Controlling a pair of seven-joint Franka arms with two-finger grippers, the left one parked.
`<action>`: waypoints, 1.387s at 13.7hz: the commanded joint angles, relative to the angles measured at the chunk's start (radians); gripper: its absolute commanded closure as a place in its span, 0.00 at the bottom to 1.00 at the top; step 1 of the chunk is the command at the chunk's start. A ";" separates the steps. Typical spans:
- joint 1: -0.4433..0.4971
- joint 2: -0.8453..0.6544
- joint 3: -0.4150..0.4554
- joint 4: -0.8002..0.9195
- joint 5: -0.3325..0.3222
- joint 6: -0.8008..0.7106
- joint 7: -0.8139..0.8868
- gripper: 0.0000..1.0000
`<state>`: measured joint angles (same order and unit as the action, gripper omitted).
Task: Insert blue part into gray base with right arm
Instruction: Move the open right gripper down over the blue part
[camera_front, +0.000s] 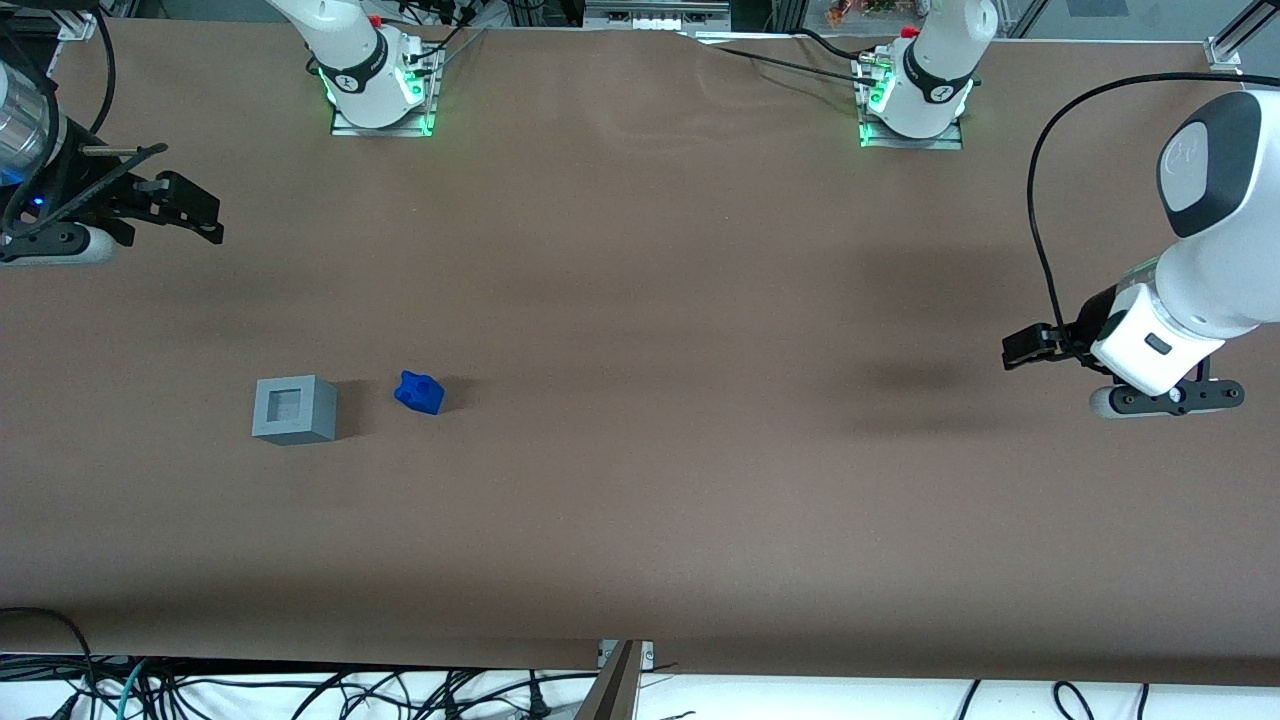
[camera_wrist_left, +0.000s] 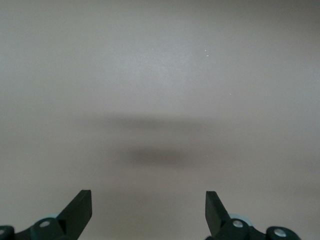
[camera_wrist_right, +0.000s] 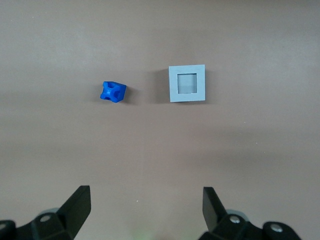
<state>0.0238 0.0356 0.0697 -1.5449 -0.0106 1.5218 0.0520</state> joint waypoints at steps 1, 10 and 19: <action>-0.012 -0.006 0.013 -0.021 0.000 0.014 -0.001 0.01; 0.099 0.058 0.015 -0.234 0.047 0.329 0.239 0.01; 0.238 0.243 0.015 -0.386 0.041 0.717 0.557 0.01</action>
<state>0.2458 0.2748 0.0870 -1.8705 0.0283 2.1557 0.5570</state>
